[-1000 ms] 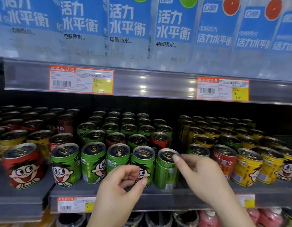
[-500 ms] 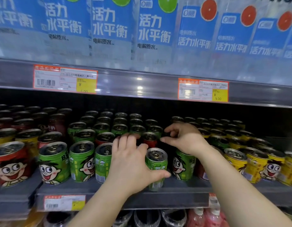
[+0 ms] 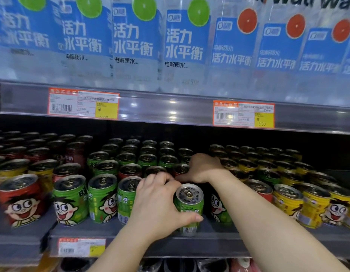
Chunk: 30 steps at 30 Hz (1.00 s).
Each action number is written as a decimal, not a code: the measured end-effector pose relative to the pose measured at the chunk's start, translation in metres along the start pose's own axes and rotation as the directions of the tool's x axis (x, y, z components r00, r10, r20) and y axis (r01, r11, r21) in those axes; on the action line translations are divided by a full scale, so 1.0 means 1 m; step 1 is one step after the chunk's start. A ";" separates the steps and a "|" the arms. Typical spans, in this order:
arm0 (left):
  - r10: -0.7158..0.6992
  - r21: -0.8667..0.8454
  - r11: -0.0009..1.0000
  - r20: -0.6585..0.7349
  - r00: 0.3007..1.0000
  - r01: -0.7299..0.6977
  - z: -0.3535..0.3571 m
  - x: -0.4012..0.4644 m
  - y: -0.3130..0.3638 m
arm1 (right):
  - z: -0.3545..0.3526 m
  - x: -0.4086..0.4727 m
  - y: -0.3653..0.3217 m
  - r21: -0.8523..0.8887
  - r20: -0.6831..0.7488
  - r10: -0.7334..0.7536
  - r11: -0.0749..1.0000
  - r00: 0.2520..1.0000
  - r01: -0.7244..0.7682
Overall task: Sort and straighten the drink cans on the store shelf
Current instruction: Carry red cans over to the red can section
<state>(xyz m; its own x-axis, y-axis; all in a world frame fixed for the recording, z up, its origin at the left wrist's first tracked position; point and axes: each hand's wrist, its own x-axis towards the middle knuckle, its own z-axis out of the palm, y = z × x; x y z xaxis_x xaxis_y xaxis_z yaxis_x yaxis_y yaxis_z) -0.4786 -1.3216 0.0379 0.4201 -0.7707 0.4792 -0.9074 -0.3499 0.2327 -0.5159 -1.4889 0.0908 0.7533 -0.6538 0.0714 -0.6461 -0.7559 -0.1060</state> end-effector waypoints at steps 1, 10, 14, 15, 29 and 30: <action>0.006 0.009 1.000 0.009 1.000 -0.006 0.000 0.000 -0.001 | -0.001 -0.003 0.001 0.032 -0.015 0.003 0.999 1.000 -0.002; 0.048 0.131 0.991 -0.047 0.998 -0.042 0.016 0.005 0.004 | -0.041 -0.084 0.028 0.516 -0.426 0.139 0.849 0.894 0.114; -0.008 0.126 0.992 -0.105 0.994 0.021 0.023 0.008 0.006 | -0.043 -0.123 0.034 0.519 -0.522 0.209 0.847 0.827 0.114; -0.003 0.101 0.995 -0.121 0.993 0.015 0.025 0.006 0.007 | -0.042 -0.132 0.034 0.533 -0.518 0.216 0.839 0.828 0.115; -0.230 -0.754 0.641 -0.007 0.973 0.146 -0.022 -0.084 -0.058 | 0.018 -0.153 -0.068 0.779 -0.218 -0.076 0.586 0.973 0.221; -0.271 -0.757 0.628 0.004 0.963 0.180 -0.025 -0.091 -0.072 | 0.021 -0.147 -0.075 0.778 -0.229 -0.045 0.592 0.972 0.210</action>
<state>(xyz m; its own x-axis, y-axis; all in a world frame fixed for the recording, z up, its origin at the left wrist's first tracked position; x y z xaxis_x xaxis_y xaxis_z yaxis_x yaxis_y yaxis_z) -0.4512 -1.2133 -0.0010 0.6500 -0.6495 0.3945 -0.4851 0.0449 0.8733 -0.5750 -1.3352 0.0672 0.7332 -0.6098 0.3010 -0.1280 -0.5585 -0.8196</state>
